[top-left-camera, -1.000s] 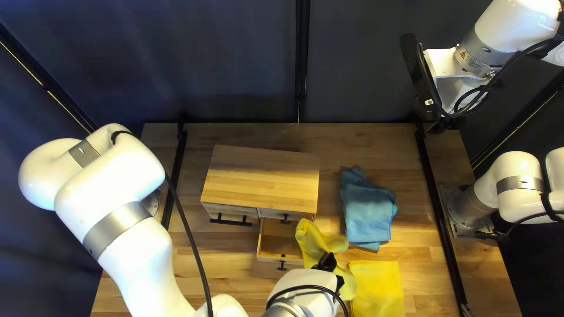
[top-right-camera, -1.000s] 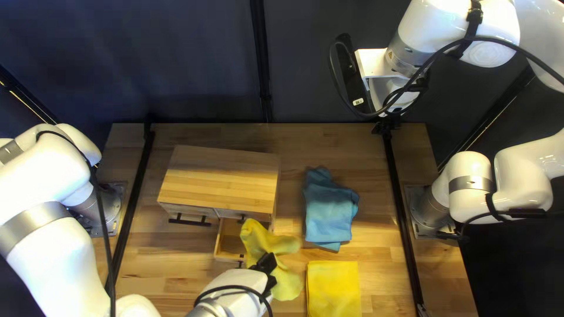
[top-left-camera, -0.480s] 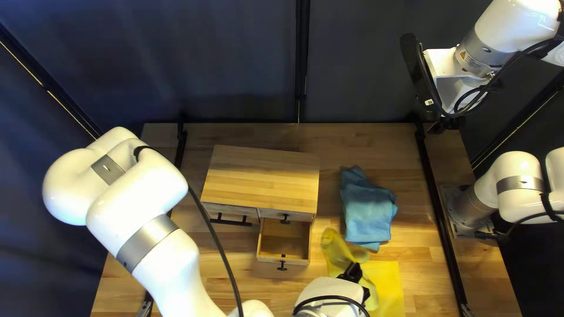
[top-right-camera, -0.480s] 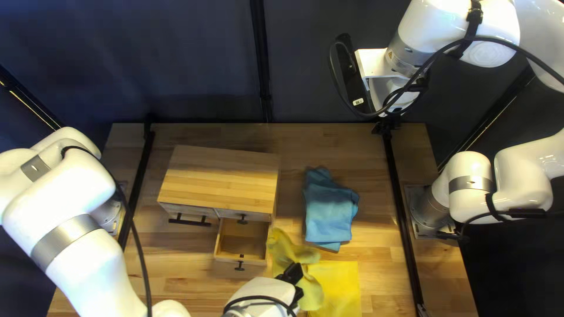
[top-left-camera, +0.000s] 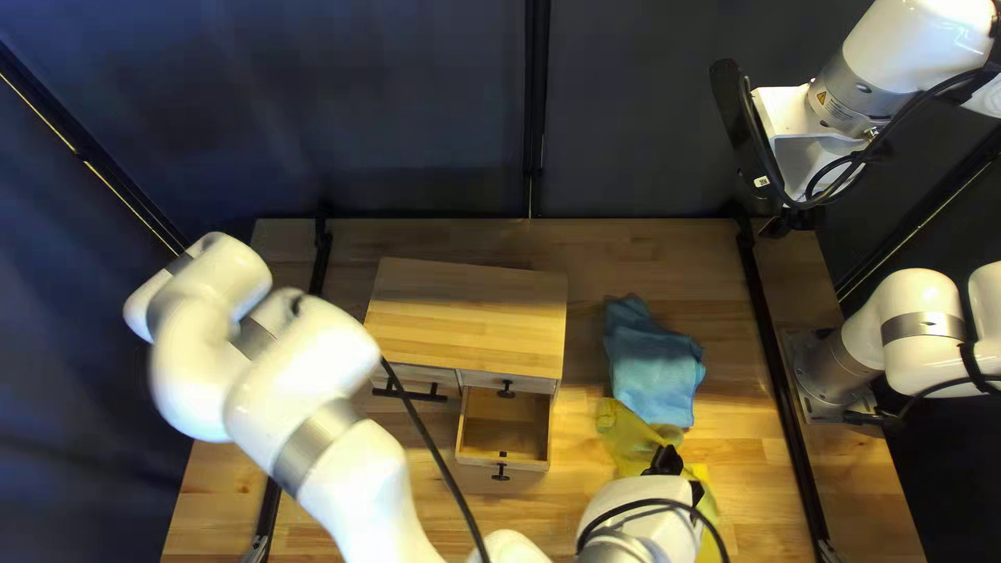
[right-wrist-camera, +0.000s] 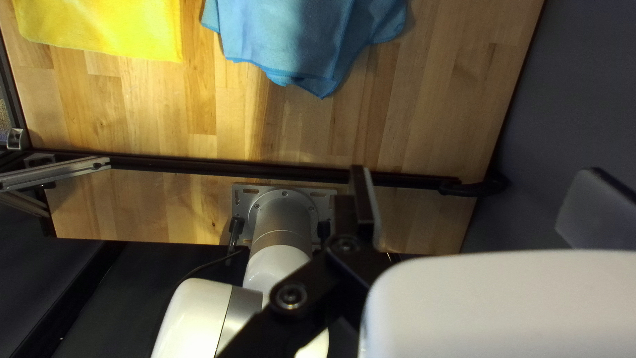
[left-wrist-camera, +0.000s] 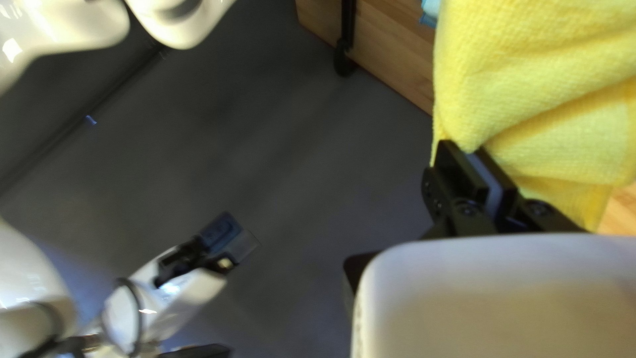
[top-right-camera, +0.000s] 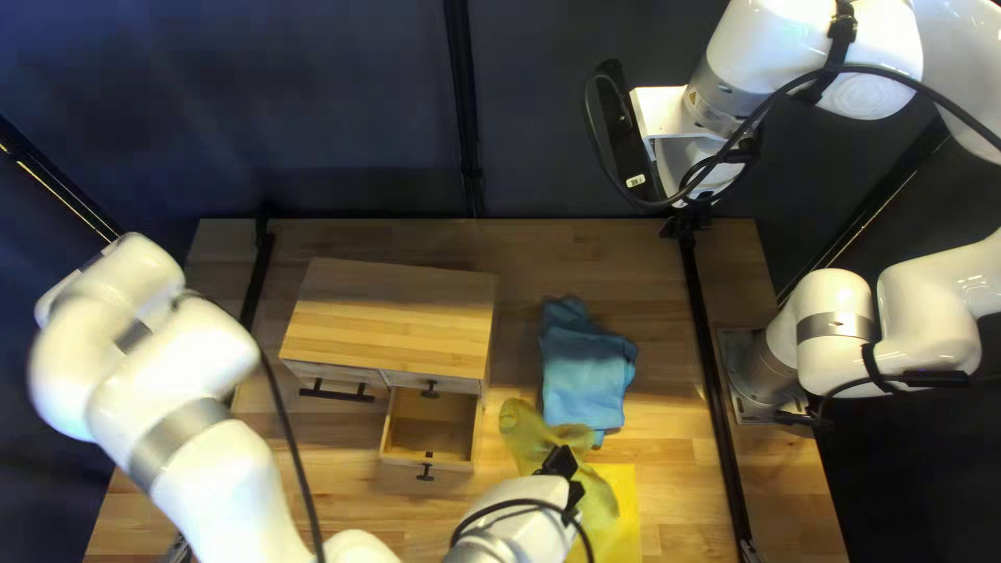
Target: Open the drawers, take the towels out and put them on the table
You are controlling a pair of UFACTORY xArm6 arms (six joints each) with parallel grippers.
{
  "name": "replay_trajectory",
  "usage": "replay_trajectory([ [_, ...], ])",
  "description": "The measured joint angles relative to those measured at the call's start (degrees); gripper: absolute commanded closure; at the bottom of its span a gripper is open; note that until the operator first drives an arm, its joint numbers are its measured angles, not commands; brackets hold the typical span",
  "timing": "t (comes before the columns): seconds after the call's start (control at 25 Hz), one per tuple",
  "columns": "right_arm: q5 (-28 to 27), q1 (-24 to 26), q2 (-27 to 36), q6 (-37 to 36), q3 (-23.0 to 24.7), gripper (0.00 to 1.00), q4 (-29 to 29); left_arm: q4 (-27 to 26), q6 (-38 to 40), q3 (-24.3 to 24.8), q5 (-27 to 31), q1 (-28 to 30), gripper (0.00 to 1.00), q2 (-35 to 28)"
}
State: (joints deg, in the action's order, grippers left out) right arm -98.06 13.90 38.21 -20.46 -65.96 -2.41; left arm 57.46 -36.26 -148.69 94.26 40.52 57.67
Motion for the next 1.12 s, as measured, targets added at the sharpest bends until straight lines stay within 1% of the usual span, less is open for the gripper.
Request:
replay_trajectory([
  [0.04,0.0,0.0,0.0,0.0,0.0,0.0,0.0,-0.2,-0.11,-0.96,0.52,-0.1,1.0,0.68],
  [0.12,0.0,0.0,0.0,0.0,0.0,0.0,0.0,-0.3,-0.17,-1.35,0.79,-0.12,1.0,0.93],
  [0.64,0.0,0.0,0.0,0.0,0.0,0.0,0.0,-0.46,0.0,-1.11,0.69,-0.14,1.0,0.73],
  [0.68,0.0,0.0,0.0,0.0,0.0,0.0,0.0,-0.81,0.59,0.42,0.11,-0.23,1.0,-0.47],
  [0.72,0.0,0.0,0.0,0.0,0.0,0.0,0.0,-1.14,1.39,3.16,-0.61,-0.37,1.0,-2.31],
  [0.76,0.0,0.0,0.0,0.0,0.0,0.0,0.0,-1.47,2.45,7.42,-1.5,-0.58,1.0,-4.68],
  [0.84,0.0,0.0,0.0,0.0,0.0,0.0,0.0,-1.93,5.49,18.42,-3.36,-1.15,1.0,-10.52],
  [0.92,0.0,0.0,0.0,0.0,0.0,0.0,0.0,-2.47,9.91,27.27,-4.64,-1.72,1.0,-16.9],
  [0.96,0.0,0.0,0.0,0.0,0.0,0.0,0.0,-2.72,12.76,30.21,-4.84,-1.97,1.0,-19.43],
  [1.04,0.0,0.0,0.0,0.0,0.0,0.0,0.0,-2.89,16.82,31.79,-3.92,-2.16,1.0,-21.18],
  [1.12,0.0,0.0,0.0,0.0,0.0,0.0,0.0,-2.72,20.43,30.92,-2.05,-2.15,1.0,-21.11],
])
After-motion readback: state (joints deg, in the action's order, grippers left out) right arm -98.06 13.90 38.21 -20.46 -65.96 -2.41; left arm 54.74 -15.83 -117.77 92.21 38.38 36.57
